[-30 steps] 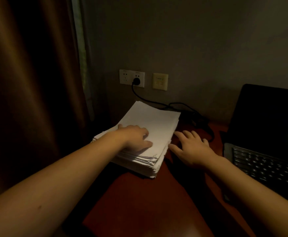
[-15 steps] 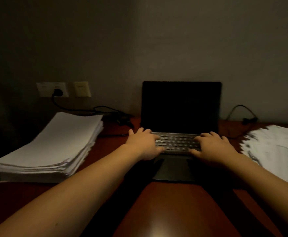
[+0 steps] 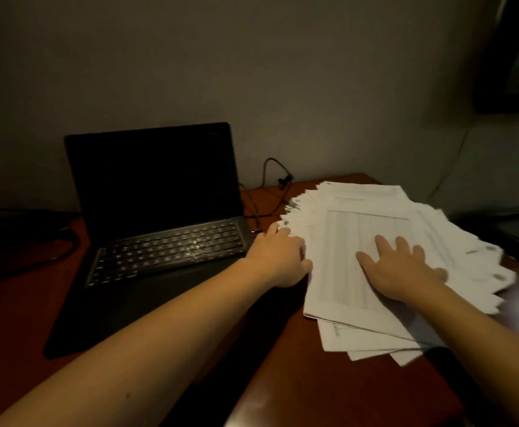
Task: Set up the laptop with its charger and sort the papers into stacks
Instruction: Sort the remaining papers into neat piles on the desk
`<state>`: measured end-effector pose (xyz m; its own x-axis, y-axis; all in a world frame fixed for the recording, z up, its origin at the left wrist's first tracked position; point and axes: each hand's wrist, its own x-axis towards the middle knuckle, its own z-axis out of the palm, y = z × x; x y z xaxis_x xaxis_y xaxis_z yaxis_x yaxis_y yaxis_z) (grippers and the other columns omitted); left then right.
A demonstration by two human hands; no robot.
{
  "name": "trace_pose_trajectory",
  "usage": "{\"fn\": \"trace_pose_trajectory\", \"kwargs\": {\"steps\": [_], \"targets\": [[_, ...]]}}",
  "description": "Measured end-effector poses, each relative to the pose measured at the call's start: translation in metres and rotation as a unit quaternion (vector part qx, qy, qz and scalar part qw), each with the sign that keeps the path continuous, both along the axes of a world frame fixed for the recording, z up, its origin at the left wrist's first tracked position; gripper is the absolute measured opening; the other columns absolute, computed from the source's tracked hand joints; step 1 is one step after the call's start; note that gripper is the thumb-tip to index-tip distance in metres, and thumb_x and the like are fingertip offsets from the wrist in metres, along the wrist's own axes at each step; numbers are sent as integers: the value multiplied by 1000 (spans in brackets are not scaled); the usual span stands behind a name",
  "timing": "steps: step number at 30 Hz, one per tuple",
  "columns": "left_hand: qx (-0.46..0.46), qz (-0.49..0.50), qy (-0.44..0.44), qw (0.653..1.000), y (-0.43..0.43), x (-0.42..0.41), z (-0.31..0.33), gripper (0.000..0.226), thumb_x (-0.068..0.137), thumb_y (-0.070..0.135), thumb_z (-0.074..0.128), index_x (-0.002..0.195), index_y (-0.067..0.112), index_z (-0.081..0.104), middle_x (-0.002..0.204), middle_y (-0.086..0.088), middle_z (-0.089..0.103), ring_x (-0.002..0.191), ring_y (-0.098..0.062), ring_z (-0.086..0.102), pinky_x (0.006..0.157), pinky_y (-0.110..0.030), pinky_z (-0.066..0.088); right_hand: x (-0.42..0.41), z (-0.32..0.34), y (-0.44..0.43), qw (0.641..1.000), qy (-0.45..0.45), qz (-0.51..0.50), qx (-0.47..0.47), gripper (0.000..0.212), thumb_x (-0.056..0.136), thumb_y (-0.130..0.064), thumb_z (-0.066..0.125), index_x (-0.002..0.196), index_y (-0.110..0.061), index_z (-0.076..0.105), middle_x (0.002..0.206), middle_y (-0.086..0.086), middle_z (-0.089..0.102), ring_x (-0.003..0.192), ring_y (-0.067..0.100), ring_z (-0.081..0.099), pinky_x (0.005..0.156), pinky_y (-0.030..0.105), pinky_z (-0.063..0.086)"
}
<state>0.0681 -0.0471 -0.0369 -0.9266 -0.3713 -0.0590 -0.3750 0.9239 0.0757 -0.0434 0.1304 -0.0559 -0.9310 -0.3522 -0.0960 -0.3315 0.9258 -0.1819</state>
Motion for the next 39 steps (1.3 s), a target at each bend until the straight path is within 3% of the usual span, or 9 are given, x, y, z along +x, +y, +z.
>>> {"fn": "trace_pose_trajectory", "kwargs": {"steps": [6, 9, 12, 16, 21, 30, 33, 36, 39], "targets": [[169, 95, 71, 978, 31, -33, -3, 31, 96, 43, 53, 106, 14, 60, 104, -6, 61, 97, -27, 58, 81, -38, 49, -24, 4, 26, 992, 31, -30, -122, 72, 88, -64, 56, 146, -26, 37, 151, 9, 35, 133, 36, 37, 107, 56, 37], [344, 177, 118, 915, 30, -42, 7, 25, 93, 32, 64, 89, 8, 57, 83, -8, 63, 73, -24, 63, 54, -28, 48, -41, 8, 45, 981, -8, -90, -171, 85, 81, -60, 71, 147, -21, 35, 146, 15, 35, 133, 39, 35, 107, 56, 39], [365, 208, 104, 902, 27, -41, 14, 30, 91, 31, 70, 83, 6, 58, 75, -12, 63, 58, -23, 59, 40, -22, 41, -52, 10, 57, 985, -21, -114, -127, 96, 74, -71, 70, 146, -22, 31, 148, 16, 33, 135, 39, 33, 106, 57, 37], [381, 222, 119, 890, 23, -40, 11, 33, 84, 23, 81, 78, 10, 50, 82, -13, 65, 59, -22, 59, 45, -25, 44, -66, 13, 66, 989, -44, -124, -66, 105, 62, -80, 71, 140, -18, 36, 143, 17, 40, 130, 39, 41, 100, 57, 46], [354, 190, 175, 899, 22, -40, -3, 33, 84, 17, 81, 79, 21, 48, 88, -1, 60, 74, -18, 62, 50, -25, 47, -69, 25, 66, 982, -102, -85, -138, 53, 73, -55, 81, 90, -20, 45, 89, 4, 54, 76, 21, 55, 65, 37, 53], [408, 178, 224, 867, 27, -47, -10, 32, 84, 14, 80, 106, 18, 57, 108, 4, 62, 96, -16, 61, 62, -23, 49, -82, 26, 77, 997, -43, -45, -48, 119, 44, -92, 59, 140, -25, 38, 142, 9, 47, 126, 35, 47, 96, 54, 50], [484, 200, 264, 810, 28, -50, -10, 54, 79, 1, 81, 115, 21, 47, 109, 5, 57, 103, -18, 57, 66, -24, 50, -79, 26, 75, 995, -63, -43, -72, 114, 52, -85, 67, 143, -24, 35, 145, 8, 46, 125, 33, 49, 93, 50, 51], [609, 269, 311, 678, 25, -53, -9, 55, 75, -8, 79, 121, 11, 56, 115, -5, 65, 105, -27, 65, 86, -43, 59, -78, 25, 75, 979, -72, -54, -183, 100, 72, -52, 82, 148, -21, 27, 148, 8, 42, 130, 33, 46, 100, 49, 46], [684, 317, 320, 574, 26, -49, -9, 56, 73, -13, 74, 123, 10, 61, 111, -10, 69, 95, -32, 71, 77, -45, 62, -76, 27, 75, 949, -79, -72, -297, 92, 77, -25, 85, 148, -19, 27, 140, 10, 48, 124, 33, 49, 99, 49, 46]]}}
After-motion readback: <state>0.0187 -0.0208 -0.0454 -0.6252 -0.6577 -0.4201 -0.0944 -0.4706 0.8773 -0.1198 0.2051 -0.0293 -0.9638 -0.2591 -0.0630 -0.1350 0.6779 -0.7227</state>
